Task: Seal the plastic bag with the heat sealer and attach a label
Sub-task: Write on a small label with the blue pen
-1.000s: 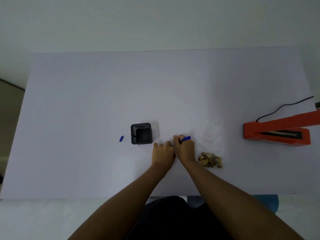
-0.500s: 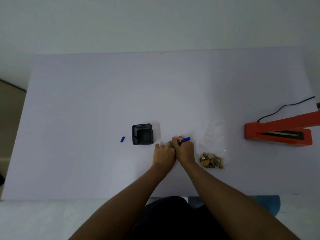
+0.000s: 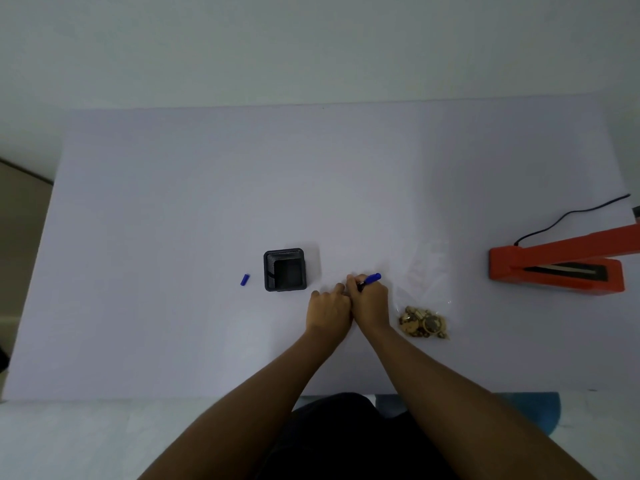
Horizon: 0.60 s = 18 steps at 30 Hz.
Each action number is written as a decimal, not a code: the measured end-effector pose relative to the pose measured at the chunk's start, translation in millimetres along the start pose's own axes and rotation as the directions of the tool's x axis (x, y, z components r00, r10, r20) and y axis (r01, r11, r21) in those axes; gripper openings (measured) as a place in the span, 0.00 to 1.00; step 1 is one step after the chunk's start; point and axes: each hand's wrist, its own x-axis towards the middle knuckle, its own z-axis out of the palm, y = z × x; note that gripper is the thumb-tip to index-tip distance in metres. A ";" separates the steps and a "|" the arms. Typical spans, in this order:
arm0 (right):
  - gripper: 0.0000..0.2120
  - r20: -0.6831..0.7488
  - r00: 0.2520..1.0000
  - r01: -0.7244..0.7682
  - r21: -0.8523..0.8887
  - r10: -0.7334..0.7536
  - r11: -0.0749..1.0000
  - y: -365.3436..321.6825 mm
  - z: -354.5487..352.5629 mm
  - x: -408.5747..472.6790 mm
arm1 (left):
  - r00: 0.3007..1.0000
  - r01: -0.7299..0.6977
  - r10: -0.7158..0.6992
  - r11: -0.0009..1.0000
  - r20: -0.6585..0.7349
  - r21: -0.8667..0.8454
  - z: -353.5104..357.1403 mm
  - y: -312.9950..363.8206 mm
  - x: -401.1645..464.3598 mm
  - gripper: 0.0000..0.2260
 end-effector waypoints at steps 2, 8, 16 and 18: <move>0.18 -0.004 1.000 0.001 -0.001 -0.001 1.000 -0.2 -1.3 0.1 | 1.000 0.001 -0.001 1.000 0.003 -0.007 -0.4 0.6 -0.1 0.14; 0.18 -0.001 0.999 0.034 0.002 -0.034 0.999 2.5 -2.6 -3.6 | 1.000 0.006 -0.006 1.000 0.009 -0.014 -2.7 1.1 -1.0 0.15; 0.17 -0.006 1.000 0.004 0.013 -0.003 1.000 4.7 -1.1 -4.5 | 1.000 0.013 -0.013 1.000 0.027 -0.006 -4.7 3.1 -4.9 0.14; 0.17 -0.022 1.000 -0.004 0.016 0.004 1.000 5.5 -0.8 -3.0 | 0.999 0.013 -0.013 1.000 0.043 0.004 -5.5 2.9 -4.6 0.12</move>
